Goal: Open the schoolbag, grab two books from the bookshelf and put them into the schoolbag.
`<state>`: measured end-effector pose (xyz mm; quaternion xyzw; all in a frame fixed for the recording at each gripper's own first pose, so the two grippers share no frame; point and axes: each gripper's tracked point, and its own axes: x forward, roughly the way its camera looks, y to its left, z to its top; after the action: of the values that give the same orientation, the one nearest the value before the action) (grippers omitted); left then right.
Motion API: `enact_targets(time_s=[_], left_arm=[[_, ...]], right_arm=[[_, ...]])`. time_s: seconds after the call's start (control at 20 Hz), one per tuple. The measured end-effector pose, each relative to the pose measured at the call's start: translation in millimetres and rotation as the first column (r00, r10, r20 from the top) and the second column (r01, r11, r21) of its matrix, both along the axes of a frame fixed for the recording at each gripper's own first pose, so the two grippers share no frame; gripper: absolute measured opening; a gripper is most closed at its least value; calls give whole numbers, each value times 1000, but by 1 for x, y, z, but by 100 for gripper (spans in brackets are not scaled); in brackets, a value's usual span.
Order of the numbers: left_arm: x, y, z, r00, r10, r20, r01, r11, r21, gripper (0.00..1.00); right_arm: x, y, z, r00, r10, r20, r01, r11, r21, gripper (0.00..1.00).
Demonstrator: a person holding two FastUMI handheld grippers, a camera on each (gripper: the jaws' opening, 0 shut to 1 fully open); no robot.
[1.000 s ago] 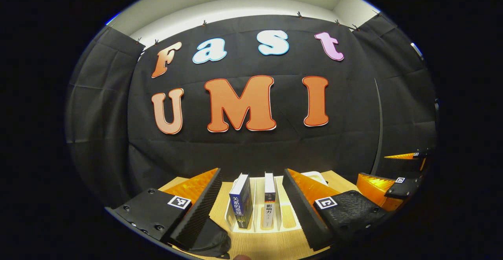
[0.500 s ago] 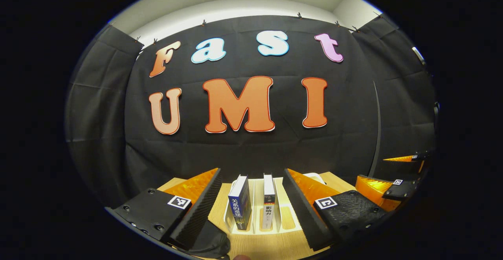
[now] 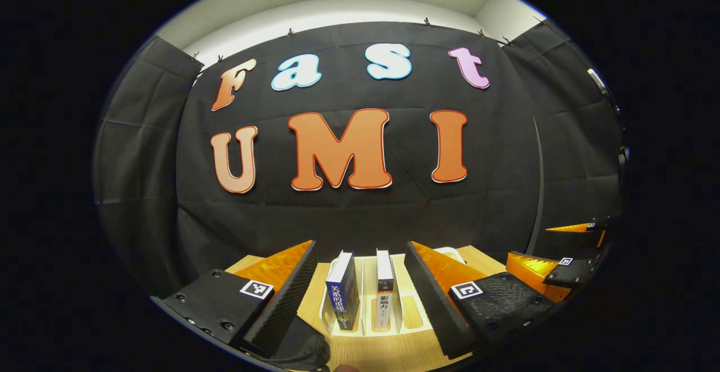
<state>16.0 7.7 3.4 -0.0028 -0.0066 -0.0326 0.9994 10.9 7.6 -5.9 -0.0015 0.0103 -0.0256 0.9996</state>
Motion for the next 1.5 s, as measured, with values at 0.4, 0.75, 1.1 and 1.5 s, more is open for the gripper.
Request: enact_targets(time_s=[0.4, 0.75, 1.1, 1.5], left_arm=[[-9, 29, -6, 998, 58, 11, -59, 995, 84, 100], [-29, 78, -65, 981, 177, -81, -148, 948, 283, 99], [-25, 116, -141, 971, 175, -160, -84, 884, 460, 99], [-16, 130, -245, 951, 103, -291, 98, 794, 600, 98]], right_arm=[[7, 3, -5, 1000, 11, -18, -11, 1000, -3, 98], [16, 25, -17, 993, 108, -42, -110, 994, -26, 97], [36, 42, -21, 997, 62, -38, -65, 996, -65, 98], [48, 47, -40, 993, -39, -115, 31, 997, -75, 98]])
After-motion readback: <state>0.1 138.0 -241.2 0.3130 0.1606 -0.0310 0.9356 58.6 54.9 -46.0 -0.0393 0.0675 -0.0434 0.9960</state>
